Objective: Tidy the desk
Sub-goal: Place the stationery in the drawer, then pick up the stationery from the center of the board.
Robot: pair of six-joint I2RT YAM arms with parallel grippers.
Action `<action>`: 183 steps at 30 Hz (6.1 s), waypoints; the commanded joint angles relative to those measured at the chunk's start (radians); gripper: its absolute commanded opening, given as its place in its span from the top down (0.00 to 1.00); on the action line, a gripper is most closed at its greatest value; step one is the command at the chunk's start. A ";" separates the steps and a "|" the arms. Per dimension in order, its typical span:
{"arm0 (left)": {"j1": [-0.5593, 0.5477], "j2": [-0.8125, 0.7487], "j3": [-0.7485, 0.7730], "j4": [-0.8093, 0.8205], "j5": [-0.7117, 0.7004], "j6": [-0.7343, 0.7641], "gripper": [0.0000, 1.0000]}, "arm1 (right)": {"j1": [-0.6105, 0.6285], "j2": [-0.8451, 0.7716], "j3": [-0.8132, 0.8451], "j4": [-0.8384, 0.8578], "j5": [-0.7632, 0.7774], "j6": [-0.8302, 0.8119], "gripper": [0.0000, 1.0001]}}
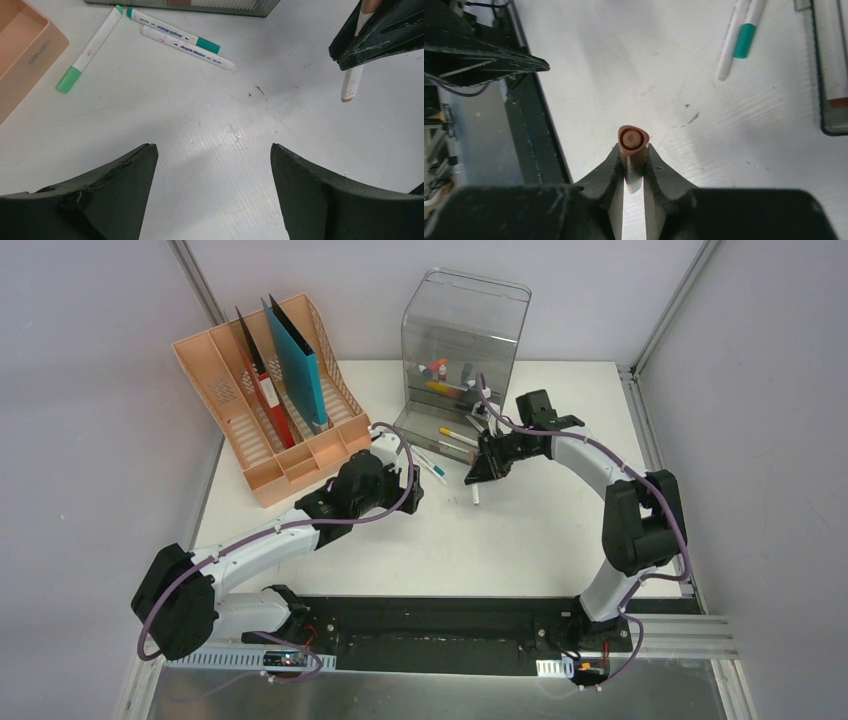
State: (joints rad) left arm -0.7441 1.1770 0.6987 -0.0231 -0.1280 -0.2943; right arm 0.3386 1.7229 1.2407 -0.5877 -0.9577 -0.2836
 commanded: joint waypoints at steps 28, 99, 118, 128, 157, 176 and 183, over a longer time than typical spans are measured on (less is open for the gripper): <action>0.075 -0.043 -0.046 -0.058 0.004 0.016 0.13 | 0.139 0.182 0.594 -0.239 0.718 -0.423 1.00; 0.131 -0.029 -0.029 -0.058 0.090 -0.044 0.14 | 0.123 -0.196 0.346 -0.342 0.441 -0.381 0.70; 0.143 0.329 0.251 -0.153 0.187 -0.256 0.17 | -0.227 -0.337 0.091 -0.217 0.120 -0.332 0.70; 0.146 0.608 0.555 -0.475 0.089 -0.409 0.21 | -0.267 -0.311 0.069 -0.199 0.078 -0.315 0.70; 0.144 0.883 0.935 -0.695 -0.025 -0.562 0.35 | -0.267 -0.292 0.058 -0.196 0.050 -0.309 0.70; 0.143 0.923 0.941 -0.735 -0.082 -0.579 0.39 | -0.267 -0.285 0.058 -0.201 0.044 -0.310 0.71; 0.143 0.884 0.932 -0.726 -0.072 -0.560 0.37 | -0.266 -0.287 0.057 -0.201 0.043 -0.310 0.71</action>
State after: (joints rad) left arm -0.6067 2.0983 1.6039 -0.7494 -0.1829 -0.8738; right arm 0.0727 1.4357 1.2945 -0.8124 -0.8776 -0.5922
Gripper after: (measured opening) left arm 0.627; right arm 0.294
